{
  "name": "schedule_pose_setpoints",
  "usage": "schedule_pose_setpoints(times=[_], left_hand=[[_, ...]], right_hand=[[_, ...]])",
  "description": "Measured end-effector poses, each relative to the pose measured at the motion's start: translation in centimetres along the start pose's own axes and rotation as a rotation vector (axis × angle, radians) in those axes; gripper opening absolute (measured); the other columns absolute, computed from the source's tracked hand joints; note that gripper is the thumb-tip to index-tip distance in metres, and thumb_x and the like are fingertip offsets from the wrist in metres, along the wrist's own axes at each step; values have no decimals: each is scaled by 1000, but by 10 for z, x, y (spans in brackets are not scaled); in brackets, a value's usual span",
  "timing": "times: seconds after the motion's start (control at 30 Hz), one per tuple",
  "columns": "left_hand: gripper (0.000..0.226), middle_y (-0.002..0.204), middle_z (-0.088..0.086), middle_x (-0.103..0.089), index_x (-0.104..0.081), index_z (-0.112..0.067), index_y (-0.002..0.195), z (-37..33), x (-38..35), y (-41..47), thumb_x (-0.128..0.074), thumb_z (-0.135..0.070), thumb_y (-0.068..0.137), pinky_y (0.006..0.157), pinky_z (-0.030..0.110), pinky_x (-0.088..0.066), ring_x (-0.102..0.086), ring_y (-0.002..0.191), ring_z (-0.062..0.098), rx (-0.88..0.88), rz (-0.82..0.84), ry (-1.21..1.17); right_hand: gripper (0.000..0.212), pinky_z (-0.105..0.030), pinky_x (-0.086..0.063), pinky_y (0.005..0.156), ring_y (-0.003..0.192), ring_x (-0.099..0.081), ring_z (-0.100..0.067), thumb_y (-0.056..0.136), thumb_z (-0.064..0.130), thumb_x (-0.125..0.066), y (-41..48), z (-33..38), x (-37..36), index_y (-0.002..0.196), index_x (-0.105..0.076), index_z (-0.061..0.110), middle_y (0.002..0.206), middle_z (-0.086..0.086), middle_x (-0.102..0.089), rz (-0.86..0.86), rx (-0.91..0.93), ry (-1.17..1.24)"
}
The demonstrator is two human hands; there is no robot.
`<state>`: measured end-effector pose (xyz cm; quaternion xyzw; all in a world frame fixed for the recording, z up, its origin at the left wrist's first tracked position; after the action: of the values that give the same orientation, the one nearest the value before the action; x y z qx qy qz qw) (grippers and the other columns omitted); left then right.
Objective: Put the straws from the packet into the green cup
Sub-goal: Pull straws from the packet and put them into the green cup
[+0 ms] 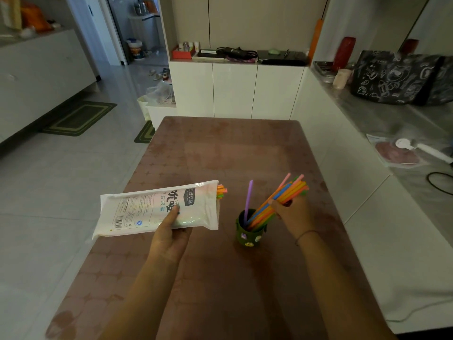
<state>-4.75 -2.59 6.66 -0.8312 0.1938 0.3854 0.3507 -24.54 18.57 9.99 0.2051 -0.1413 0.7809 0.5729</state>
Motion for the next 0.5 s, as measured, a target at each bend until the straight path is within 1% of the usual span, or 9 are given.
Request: schedule_pose_setpoints(times=[0.07, 0.1, 0.17, 0.23, 0.27, 0.33, 0.4, 0.5], left_hand=[[39, 118, 7, -66, -52, -16, 123, 0, 1, 0, -56, 2, 89, 82, 45, -55, -63, 110, 23, -3, 4, 11], [37, 117, 7, -67, -53, -16, 121, 0, 1, 0, -56, 2, 89, 82, 45, -55, -63, 110, 23, -7, 8, 13], [35, 113, 7, -68, -54, -17, 119, -1, 1, 0, -56, 3, 89, 80, 44, -56, -65, 106, 23, -11, 11, 15], [37, 113, 7, -68, -53, -17, 120, 0, 1, 1, -56, 3, 89, 81, 45, -56, -65, 107, 23, -10, 11, 15], [37, 114, 7, -67, -53, -17, 120, 1, 1, 1, -56, 3, 89, 82, 46, -56, -64, 108, 24, -11, 16, 19], [35, 115, 7, -67, -54, -18, 117, 3, 0, 0, -56, 3, 89, 83, 47, -54, -63, 110, 24, -8, 25, 28], [34, 113, 7, -68, -54, -19, 115, 6, -2, 0, -56, 3, 89, 80, 47, -56, -64, 107, 25, -1, 23, 30], [34, 112, 7, -68, -54, -19, 114, 10, -7, -1, -57, 3, 88, 75, 44, -59, -66, 103, 25, 3, 25, 35]], right_hand=[[19, -34, -50, 61, 64, -63, -31, 75, 21, -74, 0, 1, 2, 72, -64, 5, 67, -15, -65, -10, 5, 2], [16, -31, -48, 61, 63, -61, -28, 74, 21, -74, 1, 2, 6, 71, -62, 11, 66, -11, -63, -28, 14, 16], [11, -33, -48, 63, 63, -60, -24, 75, 19, -73, 3, 6, 14, 73, -63, 16, 66, -9, -63, -78, 44, 52], [7, -35, -48, 65, 63, -59, -23, 77, 17, -71, 4, 7, 21, 77, -64, 16, 67, -8, -63, -131, 62, 92], [7, -35, -48, 65, 63, -60, -25, 78, 17, -69, 6, 6, 23, 76, -63, 14, 66, -9, -64, -148, 67, 85], [15, -38, -48, 66, 67, -62, -34, 81, 16, -66, 8, 3, 19, 73, -62, 3, 70, -19, -66, -135, 62, 28], [21, -43, -51, 68, 72, -64, -38, 82, 17, -65, 8, 0, 11, 75, -62, -3, 75, -25, -67, -95, 51, -20], [17, -41, -53, 69, 74, -66, -37, 81, 17, -66, 6, 0, 4, 76, -65, 1, 77, -23, -69, -60, 45, -49]])
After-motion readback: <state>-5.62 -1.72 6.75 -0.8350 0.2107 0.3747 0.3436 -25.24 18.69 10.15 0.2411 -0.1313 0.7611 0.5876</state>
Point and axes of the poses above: each hand's wrist, its own y-axis towards the middle knuckle, its own x-axis out of the back of the hand, z = x × y, the point moved 5 cm from there along y, towards the middle knuckle
